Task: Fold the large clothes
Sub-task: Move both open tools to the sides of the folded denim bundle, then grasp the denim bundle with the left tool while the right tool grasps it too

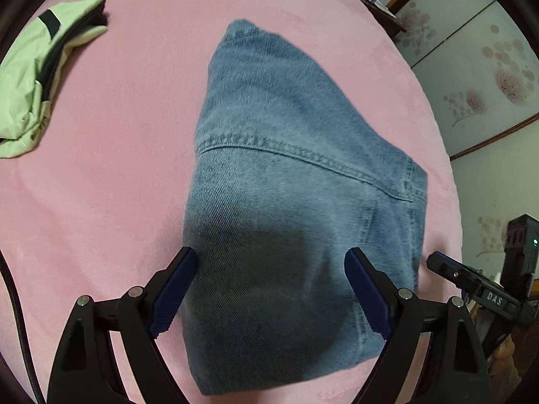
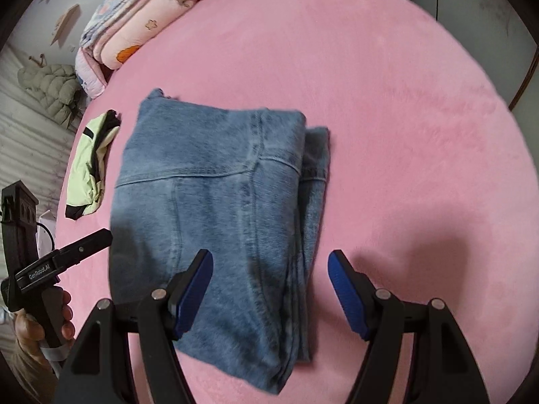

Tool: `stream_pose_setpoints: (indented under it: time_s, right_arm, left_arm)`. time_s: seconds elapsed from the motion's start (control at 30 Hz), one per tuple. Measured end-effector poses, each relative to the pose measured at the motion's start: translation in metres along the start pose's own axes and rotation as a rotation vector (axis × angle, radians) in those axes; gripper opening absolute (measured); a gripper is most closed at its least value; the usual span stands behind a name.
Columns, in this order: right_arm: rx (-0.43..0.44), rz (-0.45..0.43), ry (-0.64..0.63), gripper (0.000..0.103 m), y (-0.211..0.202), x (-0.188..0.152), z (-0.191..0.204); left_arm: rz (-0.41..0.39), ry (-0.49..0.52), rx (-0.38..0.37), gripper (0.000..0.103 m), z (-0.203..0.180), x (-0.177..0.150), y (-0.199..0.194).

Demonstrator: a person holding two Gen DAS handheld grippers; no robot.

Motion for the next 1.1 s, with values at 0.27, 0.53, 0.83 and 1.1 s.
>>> stream_pose_setpoints:
  time_s: [0.27, 0.53, 0.83, 1.1]
  right_arm:
    - [0.063, 0.034, 0.054, 0.071, 0.027, -0.001, -0.012]
    - [0.119, 0.028, 0.042, 0.071, 0.043, 0.006, -0.014]
    - [0.217, 0.028, 0.044, 0.06, 0.058, 0.009, -0.012]
    - [0.189, -0.027, -0.013, 0.019, 0.045, 0.008, 0.006]
  left_arm:
    - [0.031, -0.016, -0.011, 0.089, 0.014, 0.007, 0.022]
    - [0.067, -0.048, -0.06, 0.093, 0.02, 0.009, 0.051]
    - [0.089, -0.082, -0.153, 0.099, 0.024, 0.007, 0.081]
    - [0.019, -0.028, -0.097, 0.076, 0.003, 0.001, 0.071]
Point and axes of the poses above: each gripper's, at about its wrist camera, not at the fingertips, and y roughly the way its jaws point, z to its left, x to its top, the point moved 4 cm from there along y, roughly the way its jaws point, and after that the axes turned 5 degrees about -z, right-handed, at the moved point
